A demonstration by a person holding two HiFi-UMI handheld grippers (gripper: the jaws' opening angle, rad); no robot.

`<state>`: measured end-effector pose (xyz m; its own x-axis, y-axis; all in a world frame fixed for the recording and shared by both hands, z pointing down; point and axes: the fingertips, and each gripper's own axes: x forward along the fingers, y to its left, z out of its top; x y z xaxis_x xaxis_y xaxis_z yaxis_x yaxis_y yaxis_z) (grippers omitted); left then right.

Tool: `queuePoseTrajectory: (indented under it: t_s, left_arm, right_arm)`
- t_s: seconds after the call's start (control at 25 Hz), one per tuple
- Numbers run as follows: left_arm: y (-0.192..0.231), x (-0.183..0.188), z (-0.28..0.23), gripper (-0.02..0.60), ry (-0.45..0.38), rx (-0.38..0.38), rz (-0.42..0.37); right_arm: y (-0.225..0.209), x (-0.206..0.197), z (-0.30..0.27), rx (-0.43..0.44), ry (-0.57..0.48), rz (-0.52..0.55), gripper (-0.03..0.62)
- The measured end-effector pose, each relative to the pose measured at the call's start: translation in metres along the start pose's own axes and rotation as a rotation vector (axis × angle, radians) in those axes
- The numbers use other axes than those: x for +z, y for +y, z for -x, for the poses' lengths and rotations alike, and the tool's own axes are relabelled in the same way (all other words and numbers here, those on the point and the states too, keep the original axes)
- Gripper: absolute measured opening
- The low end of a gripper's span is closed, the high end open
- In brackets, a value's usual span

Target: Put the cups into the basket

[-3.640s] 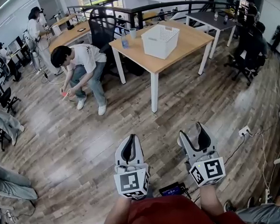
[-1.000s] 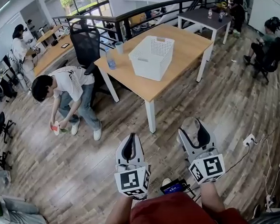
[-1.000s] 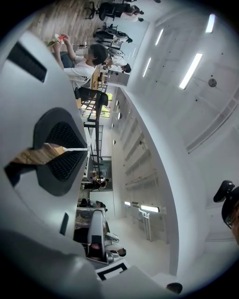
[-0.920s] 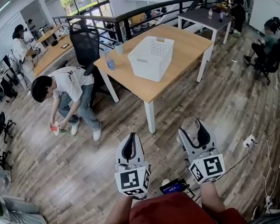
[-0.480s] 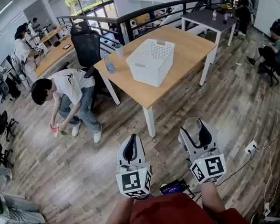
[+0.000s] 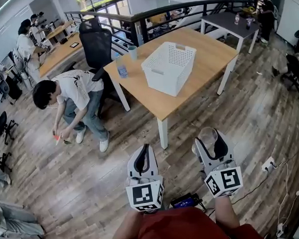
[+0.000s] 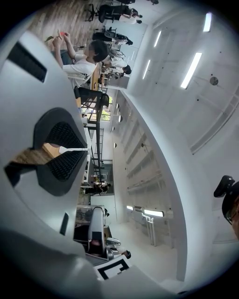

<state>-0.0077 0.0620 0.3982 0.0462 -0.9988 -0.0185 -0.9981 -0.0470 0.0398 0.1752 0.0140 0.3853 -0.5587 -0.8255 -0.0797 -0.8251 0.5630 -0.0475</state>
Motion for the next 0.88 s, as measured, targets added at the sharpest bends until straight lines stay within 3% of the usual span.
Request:
queuePoseTrajectory:
  t_s: [0.48, 0.88]
  left_arm:
    - [0.055, 0.002, -0.047, 0.021, -0.003, -0.007, 0.035]
    - [0.097, 0.011, -0.086, 0.021, -0.010, -0.057, 0.041]
  right_arm:
    - [0.024, 0.003, -0.073, 0.017, 0.005, 0.036, 0.282]
    - [0.041, 0.008, -0.122, -0.022, 0.002, 0.058, 0.282]
